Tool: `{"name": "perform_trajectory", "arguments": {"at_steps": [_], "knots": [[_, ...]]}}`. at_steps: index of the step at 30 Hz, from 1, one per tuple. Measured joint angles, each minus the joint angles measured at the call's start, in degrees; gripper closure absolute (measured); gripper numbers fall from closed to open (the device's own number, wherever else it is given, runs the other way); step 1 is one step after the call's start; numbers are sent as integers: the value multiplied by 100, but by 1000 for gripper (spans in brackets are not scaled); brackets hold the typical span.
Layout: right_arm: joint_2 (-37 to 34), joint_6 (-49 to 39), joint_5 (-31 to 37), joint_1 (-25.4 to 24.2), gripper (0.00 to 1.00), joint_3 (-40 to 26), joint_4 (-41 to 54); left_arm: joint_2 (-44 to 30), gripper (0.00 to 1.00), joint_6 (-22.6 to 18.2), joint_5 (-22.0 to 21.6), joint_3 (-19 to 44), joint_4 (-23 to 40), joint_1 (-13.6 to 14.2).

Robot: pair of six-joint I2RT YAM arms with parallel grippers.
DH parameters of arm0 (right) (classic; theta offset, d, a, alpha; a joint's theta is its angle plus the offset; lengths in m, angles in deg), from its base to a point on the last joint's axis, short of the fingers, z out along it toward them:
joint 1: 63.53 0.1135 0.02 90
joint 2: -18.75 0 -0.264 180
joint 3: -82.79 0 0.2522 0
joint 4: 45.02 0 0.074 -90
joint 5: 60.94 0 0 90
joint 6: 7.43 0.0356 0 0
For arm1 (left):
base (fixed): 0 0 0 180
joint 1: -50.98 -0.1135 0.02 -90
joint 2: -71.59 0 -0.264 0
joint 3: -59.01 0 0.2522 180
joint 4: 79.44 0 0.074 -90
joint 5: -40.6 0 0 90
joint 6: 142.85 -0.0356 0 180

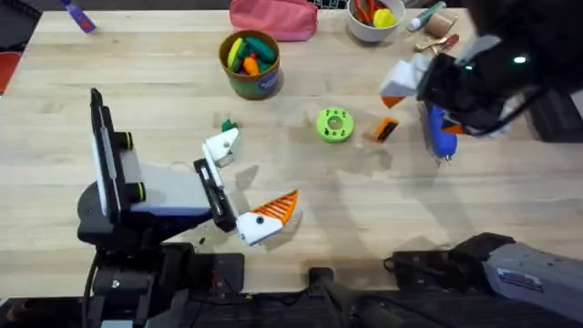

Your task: Pick up the gripper from the table and insert it into the empty holder that is missing its gripper. Then pick up a screw, insert it into the mounting hole, and use the screwdriver to tighten it. Finally, clean up the table by picking up the vegetable and placing it into the bucket.

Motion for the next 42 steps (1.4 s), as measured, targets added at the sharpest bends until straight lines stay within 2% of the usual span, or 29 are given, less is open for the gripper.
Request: {"name": "perform_trajectory", "arguments": {"at_steps": [4, 9, 20, 29, 36, 42], "knots": [[-386, 585, 268, 266, 8, -44, 11, 0, 16, 0, -2, 0, 0, 0], [-871, 837, 389, 276, 10, -44, 7, 0, 14, 0, 0, 0, 0, 0], [-1475, 298, -162, -259, 25, -44, -451, 0, 15, 2, -1, 0, 0, 0], [-1798, 11, -426, -305, 135, -44, -586, -1, 15, 0, -2, 0, 0, 0], [-2006, -5, -442, -305, 157, -44, -585, 0, 15, 2, -2, 0, 0, 0], [-2047, -8, -444, -305, 269, -44, -627, -2, 15, 1, 0, 0, 0, 0]]}}
